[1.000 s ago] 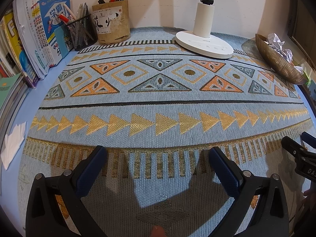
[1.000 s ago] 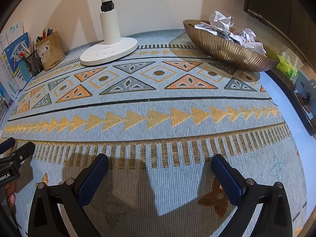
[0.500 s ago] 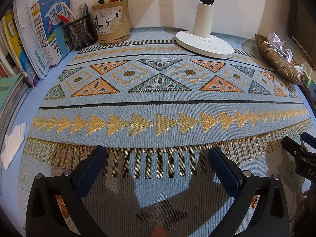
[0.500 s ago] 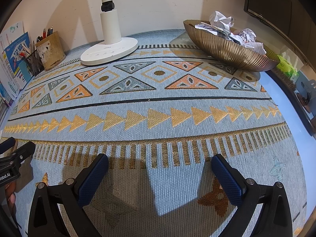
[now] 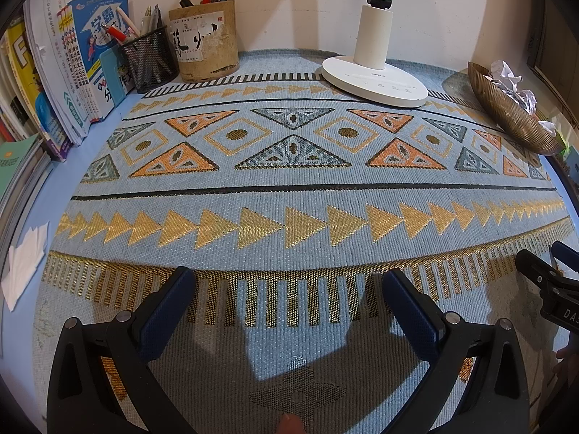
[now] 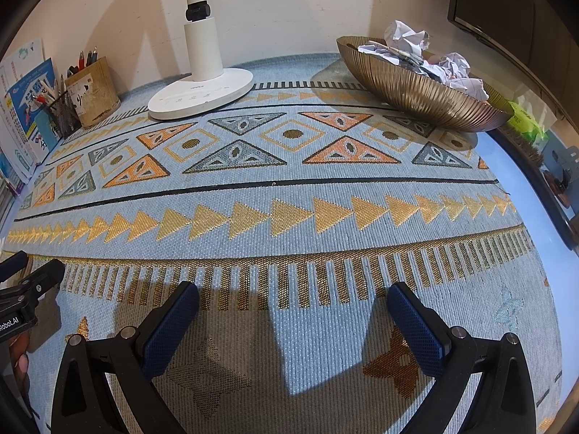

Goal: Organize objects

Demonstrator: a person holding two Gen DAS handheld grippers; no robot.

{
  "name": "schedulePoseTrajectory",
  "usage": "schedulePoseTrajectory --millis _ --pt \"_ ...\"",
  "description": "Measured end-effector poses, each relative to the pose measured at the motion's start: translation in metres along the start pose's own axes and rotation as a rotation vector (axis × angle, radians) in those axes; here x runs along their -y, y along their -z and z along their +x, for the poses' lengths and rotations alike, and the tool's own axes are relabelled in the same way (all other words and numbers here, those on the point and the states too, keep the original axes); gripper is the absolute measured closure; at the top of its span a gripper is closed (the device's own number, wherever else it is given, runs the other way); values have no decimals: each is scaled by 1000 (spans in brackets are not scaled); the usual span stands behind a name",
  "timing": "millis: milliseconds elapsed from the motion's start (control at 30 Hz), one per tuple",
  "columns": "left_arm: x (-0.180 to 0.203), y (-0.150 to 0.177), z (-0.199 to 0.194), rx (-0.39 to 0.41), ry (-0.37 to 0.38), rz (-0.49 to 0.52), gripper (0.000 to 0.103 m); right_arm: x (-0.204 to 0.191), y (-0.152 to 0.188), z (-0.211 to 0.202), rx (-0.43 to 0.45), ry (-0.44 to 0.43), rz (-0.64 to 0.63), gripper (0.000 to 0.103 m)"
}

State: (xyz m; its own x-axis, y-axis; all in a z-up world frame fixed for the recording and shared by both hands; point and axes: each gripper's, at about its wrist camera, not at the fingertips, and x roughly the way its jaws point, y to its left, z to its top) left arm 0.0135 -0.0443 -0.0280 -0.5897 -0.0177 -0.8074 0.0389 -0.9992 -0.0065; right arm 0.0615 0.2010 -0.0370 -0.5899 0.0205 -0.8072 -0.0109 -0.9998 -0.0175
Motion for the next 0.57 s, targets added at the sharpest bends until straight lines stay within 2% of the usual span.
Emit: schedulePoseTrajectory --millis 567 --pt "0 1 0 0 -1 -1 0 0 1 0 0 -1 0 0"
